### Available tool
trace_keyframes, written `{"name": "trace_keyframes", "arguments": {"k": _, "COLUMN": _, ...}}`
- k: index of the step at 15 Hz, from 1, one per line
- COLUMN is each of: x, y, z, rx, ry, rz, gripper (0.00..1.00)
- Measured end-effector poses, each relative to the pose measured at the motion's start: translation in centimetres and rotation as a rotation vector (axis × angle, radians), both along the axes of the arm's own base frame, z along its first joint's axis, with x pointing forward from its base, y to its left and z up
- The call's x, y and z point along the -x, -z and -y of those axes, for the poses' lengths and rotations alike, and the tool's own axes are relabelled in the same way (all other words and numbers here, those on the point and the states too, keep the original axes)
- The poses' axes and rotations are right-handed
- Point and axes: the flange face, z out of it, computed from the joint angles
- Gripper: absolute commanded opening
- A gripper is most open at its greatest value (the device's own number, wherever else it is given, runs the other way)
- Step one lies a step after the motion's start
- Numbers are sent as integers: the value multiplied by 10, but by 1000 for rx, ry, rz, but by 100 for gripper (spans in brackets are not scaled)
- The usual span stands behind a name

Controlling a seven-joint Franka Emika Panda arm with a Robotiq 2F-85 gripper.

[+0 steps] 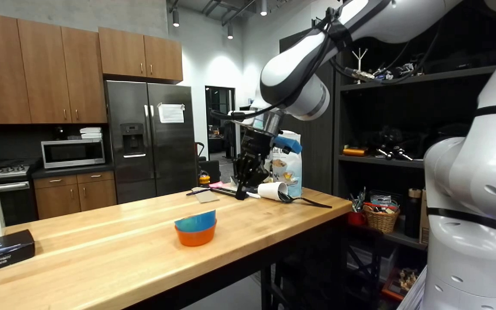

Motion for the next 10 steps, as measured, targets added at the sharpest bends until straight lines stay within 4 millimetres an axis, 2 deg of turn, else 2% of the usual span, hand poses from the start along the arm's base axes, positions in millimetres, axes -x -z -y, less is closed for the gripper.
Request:
{"name": "trace_keyframes", "arguments": {"k": 6, "x": -1, "y": 6, "z": 2, "rx": -95, "ry": -43, "rz": -38, "gripper": 0}}
{"name": "trace_keyframes", "arguments": {"k": 10, "x": -32, "y": 18, "z": 4, "rx": -196, "ry": -81, "rz": -32, "gripper": 0}}
